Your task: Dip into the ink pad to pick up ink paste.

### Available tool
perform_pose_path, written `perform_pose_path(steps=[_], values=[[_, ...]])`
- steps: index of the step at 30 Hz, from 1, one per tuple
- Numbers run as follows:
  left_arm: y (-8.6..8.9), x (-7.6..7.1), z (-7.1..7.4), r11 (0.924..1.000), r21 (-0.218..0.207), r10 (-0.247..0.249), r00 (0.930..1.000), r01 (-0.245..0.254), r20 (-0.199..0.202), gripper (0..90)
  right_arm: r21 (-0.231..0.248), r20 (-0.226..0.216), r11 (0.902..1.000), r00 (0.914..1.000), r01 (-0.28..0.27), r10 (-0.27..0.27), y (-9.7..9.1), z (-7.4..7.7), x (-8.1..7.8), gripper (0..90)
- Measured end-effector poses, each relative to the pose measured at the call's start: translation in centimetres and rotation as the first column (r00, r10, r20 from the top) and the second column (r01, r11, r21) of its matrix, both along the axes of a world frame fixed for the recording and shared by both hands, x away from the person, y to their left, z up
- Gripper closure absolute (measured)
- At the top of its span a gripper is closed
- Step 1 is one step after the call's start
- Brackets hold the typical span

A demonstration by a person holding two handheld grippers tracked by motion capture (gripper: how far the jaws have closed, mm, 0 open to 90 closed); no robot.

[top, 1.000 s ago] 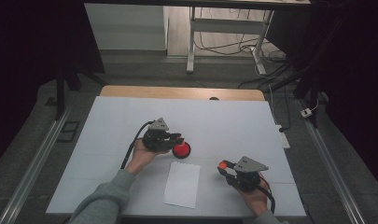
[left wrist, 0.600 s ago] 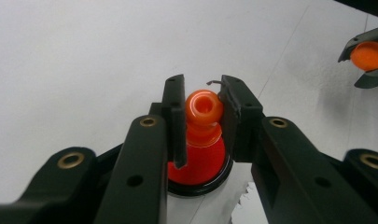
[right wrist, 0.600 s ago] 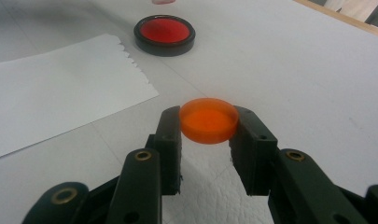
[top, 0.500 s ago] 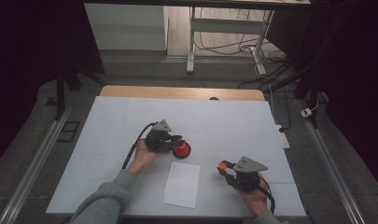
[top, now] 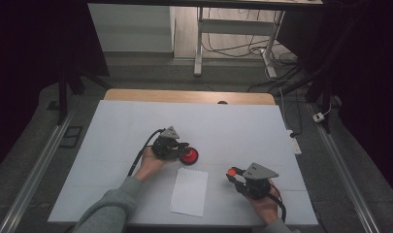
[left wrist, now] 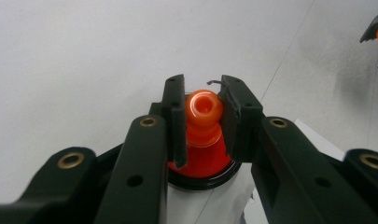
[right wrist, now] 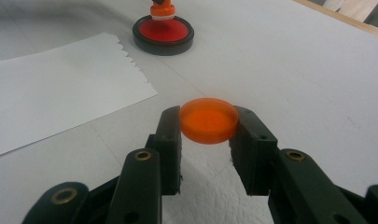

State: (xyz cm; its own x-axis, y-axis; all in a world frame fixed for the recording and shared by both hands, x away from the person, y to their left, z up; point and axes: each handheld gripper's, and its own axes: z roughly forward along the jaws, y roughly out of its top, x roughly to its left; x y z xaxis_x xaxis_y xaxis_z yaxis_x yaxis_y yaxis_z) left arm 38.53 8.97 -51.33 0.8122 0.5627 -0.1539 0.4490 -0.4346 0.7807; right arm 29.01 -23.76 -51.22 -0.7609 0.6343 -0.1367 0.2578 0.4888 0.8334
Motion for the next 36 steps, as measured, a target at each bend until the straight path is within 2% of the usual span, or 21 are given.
perform_pose_path(steps=[5,8,12,17,22,28,36], values=[[-0.2,0.0,-0.1,0.9999,0.012,-0.003,1.0000,0.003,0.003,72.4,0.014,0.001,0.9999,1.0000,-0.005,0.005,0.0,0.0,0.0,63.9],[-0.3,0.0,-0.3,0.9997,0.022,0.000,1.0000,0.000,0.008,72.4,0.001,0.003,1.0000,1.0000,0.001,-0.001,0.0,0.1,0.0,63.9],[-0.3,0.0,-0.4,0.9995,0.033,-0.002,0.9999,0.001,0.011,72.3,0.022,0.004,0.9997,1.0000,0.000,0.000,-0.2,0.1,0.1,63.9],[-0.6,-0.1,-0.6,0.9987,0.050,-0.007,0.9999,0.007,0.014,72.4,0.016,0.003,0.9999,1.0000,0.005,-0.006,-0.3,0.2,0.1,63.9],[-0.7,-0.3,-0.8,0.9985,0.055,-0.007,0.9994,0.005,0.035,72.6,0.020,0.006,0.9998,1.0000,0.004,-0.004,-0.2,0.1,0.1,63.9],[-0.6,-0.4,-1.0,0.9987,0.050,-0.010,0.9993,0.008,0.036,72.6,0.020,0.006,0.9998,1.0000,0.000,0.000,-0.2,0.2,0.0,63.9],[-0.9,-0.7,-1.2,0.9973,0.074,-0.006,0.9975,0.000,0.071,72.7,0.020,0.005,0.9998,1.0000,-0.001,0.001,-0.2,0.2,0.0,63.9]])
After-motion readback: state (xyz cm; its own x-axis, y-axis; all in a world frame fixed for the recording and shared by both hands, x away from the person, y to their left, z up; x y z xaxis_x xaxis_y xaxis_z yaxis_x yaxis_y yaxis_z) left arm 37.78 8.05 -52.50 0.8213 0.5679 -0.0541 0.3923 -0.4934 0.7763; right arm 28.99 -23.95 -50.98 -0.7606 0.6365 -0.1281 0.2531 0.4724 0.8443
